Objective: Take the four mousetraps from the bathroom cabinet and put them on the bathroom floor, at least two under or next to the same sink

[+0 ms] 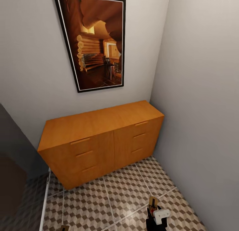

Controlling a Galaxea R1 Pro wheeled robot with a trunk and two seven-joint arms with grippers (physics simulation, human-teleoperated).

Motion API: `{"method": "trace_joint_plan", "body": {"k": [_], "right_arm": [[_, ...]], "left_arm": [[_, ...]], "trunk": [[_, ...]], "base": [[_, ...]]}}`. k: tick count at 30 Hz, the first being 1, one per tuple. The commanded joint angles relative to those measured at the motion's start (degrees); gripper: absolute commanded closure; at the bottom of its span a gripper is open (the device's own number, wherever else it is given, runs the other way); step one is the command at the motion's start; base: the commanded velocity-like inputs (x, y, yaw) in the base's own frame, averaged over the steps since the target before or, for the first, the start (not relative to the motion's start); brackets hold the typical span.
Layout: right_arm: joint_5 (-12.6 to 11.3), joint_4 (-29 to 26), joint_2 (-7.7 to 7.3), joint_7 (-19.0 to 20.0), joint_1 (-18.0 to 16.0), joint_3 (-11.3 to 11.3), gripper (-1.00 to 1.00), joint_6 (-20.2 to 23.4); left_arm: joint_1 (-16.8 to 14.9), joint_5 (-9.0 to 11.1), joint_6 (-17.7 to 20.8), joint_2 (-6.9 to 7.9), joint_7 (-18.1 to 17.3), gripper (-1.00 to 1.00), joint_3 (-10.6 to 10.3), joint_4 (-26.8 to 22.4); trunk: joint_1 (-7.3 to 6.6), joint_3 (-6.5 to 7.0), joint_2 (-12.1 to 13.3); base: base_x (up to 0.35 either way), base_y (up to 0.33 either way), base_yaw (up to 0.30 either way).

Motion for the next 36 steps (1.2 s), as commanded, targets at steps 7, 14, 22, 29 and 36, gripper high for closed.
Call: {"method": "trace_joint_plan", "body": {"k": [7,14,22,29,36], "right_arm": [[-0.18,0.05,-0.04,-0.39,-0.05,0.5,1.0,-0.16],[-0.18,0.05,-0.12,-0.31,-0.05,0.5,1.0,-0.16],[-0.18,0.05,-0.1,-0.37,-0.05,0.5,1.0,-0.14],[-0.18,0.05,-0.09,-0.38,-0.05,0.5,1.0,-0.12],[-0.18,0.05,-0.01,-0.39,-0.05,0.5,1.0,-0.11]], "left_arm": [[-0.02,0.26,-0.16,-1.0,0.27,1.0,-0.5,0.71],[-0.02,0.26,-0.18,-1.3,0.27,1.0,-0.5,0.82],[-0.02,0.25,-0.18,-1.31,0.27,1.0,-0.5,0.82],[-0.02,0.26,-0.18,-1.31,0.27,1.0,-0.5,0.82],[-0.02,0.23,-0.18,-1.31,0.27,1.0,-0.5,0.82]], "trunk": [[0.03,-0.03,-0.1],[0.03,-0.03,-0.1],[0.03,-0.03,-0.1],[0.03,-0.03,-0.1],[0.03,-0.03,-0.1]], "base": [[-0.068,0.0,0.004],[-0.306,0.0,0.0],[-0.329,-0.056,0.108],[-0.099,-0.051,0.254],[-0.145,-0.002,0.261]]}}
